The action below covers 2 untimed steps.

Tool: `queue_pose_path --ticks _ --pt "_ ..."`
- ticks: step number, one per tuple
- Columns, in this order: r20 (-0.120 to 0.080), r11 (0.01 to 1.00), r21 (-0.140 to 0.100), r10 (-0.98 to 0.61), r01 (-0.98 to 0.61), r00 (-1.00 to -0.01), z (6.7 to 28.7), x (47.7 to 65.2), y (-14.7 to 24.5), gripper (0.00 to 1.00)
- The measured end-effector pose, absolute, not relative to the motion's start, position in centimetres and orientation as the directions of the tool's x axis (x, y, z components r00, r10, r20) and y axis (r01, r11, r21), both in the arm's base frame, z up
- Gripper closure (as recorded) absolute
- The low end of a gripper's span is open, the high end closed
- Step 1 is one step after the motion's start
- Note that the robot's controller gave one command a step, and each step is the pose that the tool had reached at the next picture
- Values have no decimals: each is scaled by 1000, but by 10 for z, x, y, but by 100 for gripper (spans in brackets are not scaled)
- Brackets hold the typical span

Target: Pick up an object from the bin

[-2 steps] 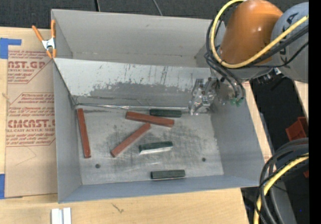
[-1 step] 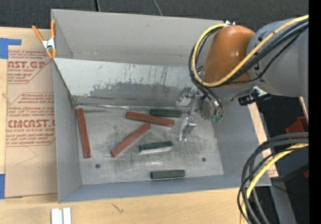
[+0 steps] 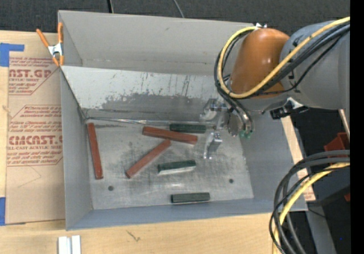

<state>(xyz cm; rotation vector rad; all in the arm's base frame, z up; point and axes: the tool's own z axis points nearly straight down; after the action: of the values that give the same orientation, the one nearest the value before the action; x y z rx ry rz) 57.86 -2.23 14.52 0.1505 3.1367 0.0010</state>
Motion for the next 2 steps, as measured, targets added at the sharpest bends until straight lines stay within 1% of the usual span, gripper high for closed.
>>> queue_pose_path --ticks 1,2 --pt "-27 955 7 297 297 -955 79 579 -11 100" --pt "-27 955 7 297 297 -954 79 579 -11 100"
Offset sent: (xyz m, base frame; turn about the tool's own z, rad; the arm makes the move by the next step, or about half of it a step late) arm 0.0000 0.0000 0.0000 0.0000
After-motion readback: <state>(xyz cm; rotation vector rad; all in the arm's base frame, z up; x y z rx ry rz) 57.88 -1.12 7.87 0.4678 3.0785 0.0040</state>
